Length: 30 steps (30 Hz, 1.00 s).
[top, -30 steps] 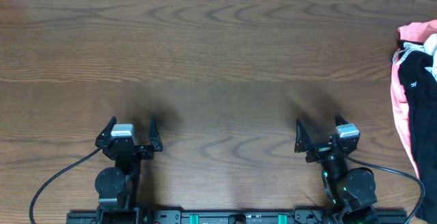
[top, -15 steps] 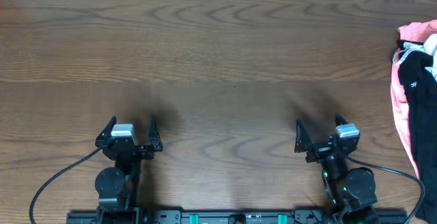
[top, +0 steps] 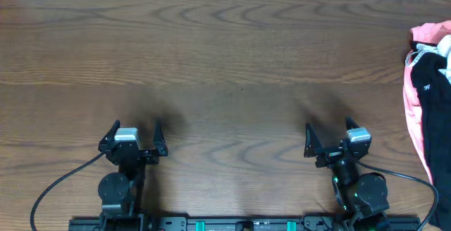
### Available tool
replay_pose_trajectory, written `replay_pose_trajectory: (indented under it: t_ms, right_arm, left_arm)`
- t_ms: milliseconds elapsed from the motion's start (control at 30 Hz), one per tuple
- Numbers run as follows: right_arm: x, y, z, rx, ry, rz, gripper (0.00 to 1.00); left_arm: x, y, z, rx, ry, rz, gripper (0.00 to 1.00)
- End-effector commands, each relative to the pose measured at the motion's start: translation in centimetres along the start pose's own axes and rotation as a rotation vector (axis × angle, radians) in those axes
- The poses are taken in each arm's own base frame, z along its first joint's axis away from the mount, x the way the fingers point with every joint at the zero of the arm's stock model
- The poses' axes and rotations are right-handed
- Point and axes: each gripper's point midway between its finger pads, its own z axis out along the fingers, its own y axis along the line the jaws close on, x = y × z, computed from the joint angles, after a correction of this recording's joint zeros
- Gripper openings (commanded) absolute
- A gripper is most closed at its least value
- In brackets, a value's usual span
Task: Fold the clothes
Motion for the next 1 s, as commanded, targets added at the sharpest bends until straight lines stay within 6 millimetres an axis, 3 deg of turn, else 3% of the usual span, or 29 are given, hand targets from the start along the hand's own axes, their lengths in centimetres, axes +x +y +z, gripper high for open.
replay_pose_trajectory:
  t_ms: [0,700,967]
  right_arm:
    - [0.0,-0.2,0.0,0.006,-0.001,0.018,0.99]
    - [-0.1,-0.5,0.0,0.025,-0.007,0.007,0.99]
    - [-3.4,0.9,-0.3,-0.047,-0.124,0.056,0.99]
  left_arm:
    - [1.7,0.3,0.2,-0.014,0.042,0.016,0.98]
    - [1.7,0.3,0.2,-0.014,0.042,0.016,0.98]
    - [1.7,0.3,0.2,-0.014,0.042,0.016,0.98]
